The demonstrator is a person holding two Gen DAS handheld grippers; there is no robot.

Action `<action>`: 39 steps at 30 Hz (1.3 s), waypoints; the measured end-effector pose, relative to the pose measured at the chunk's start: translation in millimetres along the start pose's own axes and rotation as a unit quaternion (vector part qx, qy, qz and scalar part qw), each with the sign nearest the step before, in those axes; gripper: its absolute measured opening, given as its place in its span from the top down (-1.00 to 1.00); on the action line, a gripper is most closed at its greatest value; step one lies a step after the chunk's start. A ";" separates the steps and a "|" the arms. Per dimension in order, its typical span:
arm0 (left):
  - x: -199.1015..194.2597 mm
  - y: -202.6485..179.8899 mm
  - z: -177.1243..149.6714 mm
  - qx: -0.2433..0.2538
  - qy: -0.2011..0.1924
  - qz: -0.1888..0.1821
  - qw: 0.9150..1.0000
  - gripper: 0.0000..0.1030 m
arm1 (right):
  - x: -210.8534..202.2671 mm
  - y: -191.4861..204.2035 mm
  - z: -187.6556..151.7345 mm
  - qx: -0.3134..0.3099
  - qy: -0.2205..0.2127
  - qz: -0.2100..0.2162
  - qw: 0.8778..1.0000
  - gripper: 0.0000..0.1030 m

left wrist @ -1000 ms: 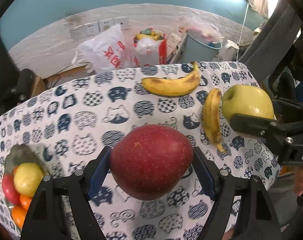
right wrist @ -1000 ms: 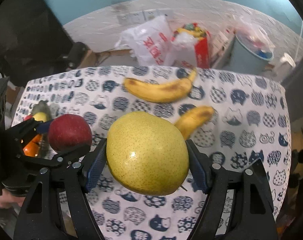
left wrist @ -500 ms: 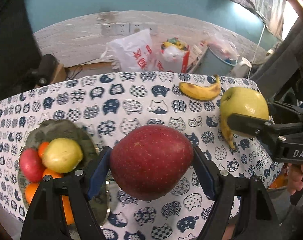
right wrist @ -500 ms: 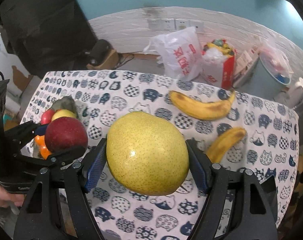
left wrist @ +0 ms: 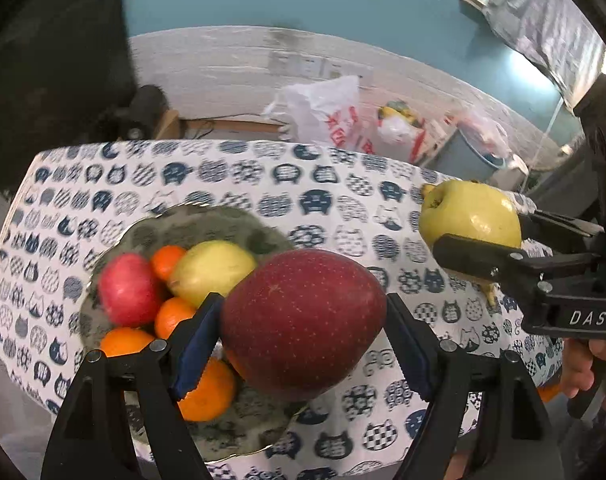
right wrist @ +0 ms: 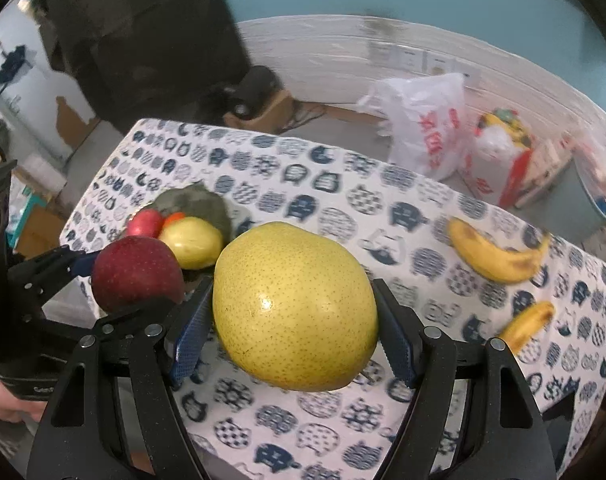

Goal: Organize fruits
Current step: 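Carry apple and pear to the plate while the right tool releases the pear, then lower the red apple onto the plate and open the left tool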

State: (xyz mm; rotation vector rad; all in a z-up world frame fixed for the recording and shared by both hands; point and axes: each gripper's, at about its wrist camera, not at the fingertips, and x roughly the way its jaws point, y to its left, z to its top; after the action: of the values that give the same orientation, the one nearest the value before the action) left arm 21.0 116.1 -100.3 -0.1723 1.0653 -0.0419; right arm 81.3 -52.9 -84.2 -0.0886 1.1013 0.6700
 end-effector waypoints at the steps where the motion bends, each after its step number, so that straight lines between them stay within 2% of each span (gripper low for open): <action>1: -1.4 5.3 -1.3 -0.006 -0.001 0.002 1.000 -0.57 | 4.3 7.5 2.4 -0.006 0.003 0.003 1.000 -0.47; 12: -14.6 71.8 -21.4 -0.060 -0.011 0.022 0.998 -0.57 | 43.2 71.3 15.8 -0.050 0.028 0.034 0.998 -0.47; 20: -15.5 104.6 -33.0 -0.089 -0.007 0.034 0.995 -0.57 | 74.0 99.3 11.6 -0.070 0.061 0.045 0.995 -0.47; 30: -6.8 117.9 -40.0 -0.100 0.009 0.036 0.994 -0.57 | 113.0 112.4 -9.5 -0.095 0.109 0.034 0.989 -0.47; 34: -2.6 117.7 -40.8 -0.098 0.014 0.037 0.994 -0.57 | 121.8 110.7 -11.8 -0.097 0.113 0.030 0.988 -0.43; 35: -1.5 117.7 -40.8 -0.098 0.015 0.038 0.994 -0.57 | 122.2 109.3 -11.7 -0.096 0.110 0.028 0.989 -0.33; 36: -0.5 118.1 -40.9 -0.098 0.016 0.038 0.994 -0.57 | 121.6 108.3 -10.6 -0.096 0.107 0.029 0.989 -0.33; 39: 3.0 120.2 -41.3 -0.101 0.021 0.040 0.994 -0.57 | 117.9 103.3 -5.4 -0.075 0.108 0.047 0.990 -0.31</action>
State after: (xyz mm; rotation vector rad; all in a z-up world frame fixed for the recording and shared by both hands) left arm -19.6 229.3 -141.8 -0.3123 1.1163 0.1351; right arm 53.9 81.6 -160.1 -0.2441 1.2673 0.8419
